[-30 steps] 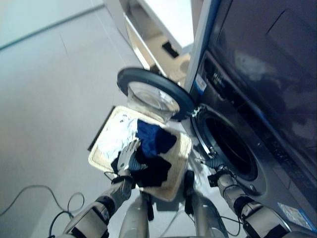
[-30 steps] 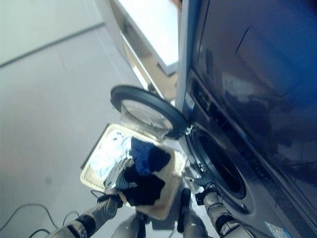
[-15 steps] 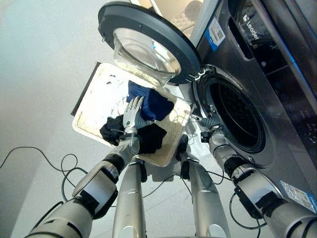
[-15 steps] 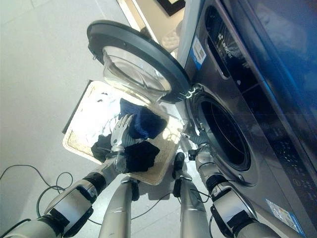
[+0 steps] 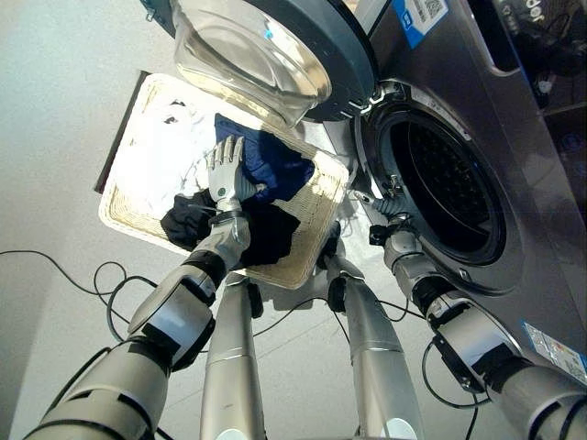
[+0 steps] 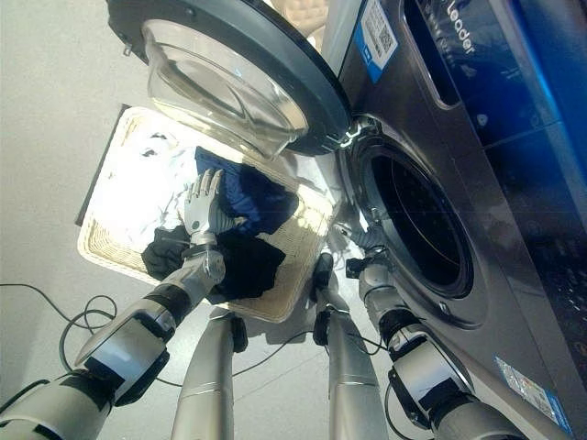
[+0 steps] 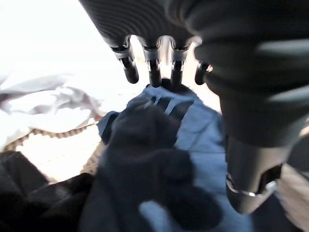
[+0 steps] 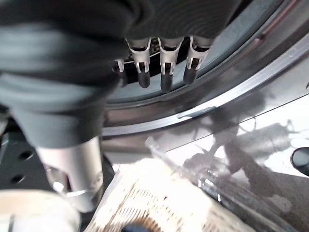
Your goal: Put the clothes into the washing machine.
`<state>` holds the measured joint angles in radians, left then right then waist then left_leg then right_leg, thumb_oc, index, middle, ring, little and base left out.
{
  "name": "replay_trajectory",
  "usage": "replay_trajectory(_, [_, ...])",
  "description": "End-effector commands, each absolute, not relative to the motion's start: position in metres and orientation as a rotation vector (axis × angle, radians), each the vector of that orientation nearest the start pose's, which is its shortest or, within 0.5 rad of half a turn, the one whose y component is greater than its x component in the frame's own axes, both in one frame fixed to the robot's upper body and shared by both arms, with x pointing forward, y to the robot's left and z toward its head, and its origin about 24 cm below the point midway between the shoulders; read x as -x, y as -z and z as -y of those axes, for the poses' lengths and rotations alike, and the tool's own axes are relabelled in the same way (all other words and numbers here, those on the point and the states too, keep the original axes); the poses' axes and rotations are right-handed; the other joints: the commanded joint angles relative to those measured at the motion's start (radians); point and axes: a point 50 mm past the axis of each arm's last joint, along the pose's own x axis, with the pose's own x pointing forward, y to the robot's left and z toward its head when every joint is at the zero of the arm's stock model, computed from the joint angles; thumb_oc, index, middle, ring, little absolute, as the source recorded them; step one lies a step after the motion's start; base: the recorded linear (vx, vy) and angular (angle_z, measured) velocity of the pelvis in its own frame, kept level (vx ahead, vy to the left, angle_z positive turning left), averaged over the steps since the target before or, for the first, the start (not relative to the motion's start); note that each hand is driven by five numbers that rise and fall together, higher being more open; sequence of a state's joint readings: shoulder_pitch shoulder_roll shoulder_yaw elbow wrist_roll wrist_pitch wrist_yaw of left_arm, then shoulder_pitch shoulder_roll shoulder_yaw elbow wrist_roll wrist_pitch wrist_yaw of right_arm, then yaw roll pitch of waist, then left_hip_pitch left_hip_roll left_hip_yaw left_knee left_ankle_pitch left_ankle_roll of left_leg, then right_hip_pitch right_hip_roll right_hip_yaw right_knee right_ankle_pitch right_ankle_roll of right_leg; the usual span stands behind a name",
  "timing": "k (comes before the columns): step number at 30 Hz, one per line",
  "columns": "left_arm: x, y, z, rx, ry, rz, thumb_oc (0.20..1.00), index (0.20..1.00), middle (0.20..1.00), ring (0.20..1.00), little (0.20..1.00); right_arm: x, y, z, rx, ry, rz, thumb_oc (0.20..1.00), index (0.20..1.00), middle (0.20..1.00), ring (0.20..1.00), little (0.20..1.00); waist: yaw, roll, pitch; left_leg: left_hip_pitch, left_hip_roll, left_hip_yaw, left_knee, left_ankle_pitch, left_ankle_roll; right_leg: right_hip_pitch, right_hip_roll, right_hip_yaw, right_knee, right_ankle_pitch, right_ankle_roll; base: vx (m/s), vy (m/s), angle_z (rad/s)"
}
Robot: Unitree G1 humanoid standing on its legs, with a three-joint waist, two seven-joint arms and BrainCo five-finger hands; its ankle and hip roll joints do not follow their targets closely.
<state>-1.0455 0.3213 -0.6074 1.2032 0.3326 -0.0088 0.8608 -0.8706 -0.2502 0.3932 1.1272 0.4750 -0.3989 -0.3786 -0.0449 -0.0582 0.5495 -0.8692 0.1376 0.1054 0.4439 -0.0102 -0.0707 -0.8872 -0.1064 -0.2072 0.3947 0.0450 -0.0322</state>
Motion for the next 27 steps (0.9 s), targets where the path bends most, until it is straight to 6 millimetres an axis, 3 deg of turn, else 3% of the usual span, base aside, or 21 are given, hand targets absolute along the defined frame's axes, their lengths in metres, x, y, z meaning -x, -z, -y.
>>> replay_trajectory(1, [-0.405, -0.151, -0.17, -1.165, -0.56, 0.297, 1.0, 1.0, 1.0, 1.0, 1.0, -0.387, -0.116, 0.168, 0.008, 0.274, 0.225, 1.0, 1.0, 1.0, 1.0, 1.0, 0.006, 0.018, -0.03, -0.038, -0.006, 0.02, -0.109, 0.103, -0.085, -0.022, -0.052, -0.02, 0.113, -0.073, 0.14, 0.0, 0.0, 0.0])
replay_trajectory(12, [-0.408, -0.142, -0.173, -1.224, -0.5, 0.128, 1.0, 1.0, 1.0, 1.0, 1.0, -0.39, -0.136, 0.168, -0.065, 0.307, 0.31, 1.0, 1.0, 1.0, 1.0, 1.0, -0.005, 0.009, -0.03, -0.113, 0.004, 0.016, -0.096, 0.108, -0.09, -0.095, -0.052, -0.017, 0.113, -0.052, 0.148, 0.02, -0.011, 0.0])
replay_trajectory(19, [-0.413, -0.136, -0.171, -1.297, -0.324, -0.085, 1.0, 1.0, 1.0, 1.0, 1.0, -0.392, -0.15, 0.167, -0.111, 0.324, 0.338, 1.0, 1.0, 1.0, 1.0, 1.0, -0.022, 0.011, -0.03, -0.143, 0.003, 0.02, -0.1, 0.106, -0.09, -0.13, -0.046, -0.005, 0.101, -0.038, 0.154, 0.0, 0.003, 0.0])
replay_trajectory(24, [-0.416, -0.138, -0.161, -1.349, -0.224, -0.107, 1.0, 1.0, 1.0, 1.0, 1.0, -0.392, -0.154, 0.167, -0.126, 0.326, 0.345, 1.0, 1.0, 1.0, 1.0, 1.0, -0.029, 0.012, -0.03, -0.147, 0.008, 0.033, -0.101, 0.104, -0.086, -0.134, -0.045, -0.002, 0.092, -0.03, 0.157, 0.0, 0.0, 0.0])
replay_trajectory(26, [-0.417, -0.141, -0.158, -1.34, -0.219, -0.081, 0.2, 0.2, 0.2, 0.2, 0.2, -0.392, -0.155, 0.169, -0.129, 0.328, 0.348, 1.0, 1.0, 1.0, 1.0, 1.0, -0.033, 0.013, -0.03, -0.148, 0.007, 0.035, -0.097, 0.102, -0.087, -0.136, -0.043, 0.0, 0.09, -0.027, 0.158, 0.01, 0.023, -0.05])
replay_trajectory(27, [-0.418, -0.144, -0.156, -1.328, -0.223, -0.066, 0.2, 0.2, 0.2, 0.2, 0.2, -0.392, -0.156, 0.169, -0.133, 0.327, 0.35, 1.0, 1.0, 1.0, 1.0, 1.0, -0.034, 0.013, -0.03, -0.148, 0.008, 0.036, -0.095, 0.102, -0.087, -0.137, -0.042, 0.002, 0.09, -0.026, 0.16, 0.01, 0.018, -0.04])
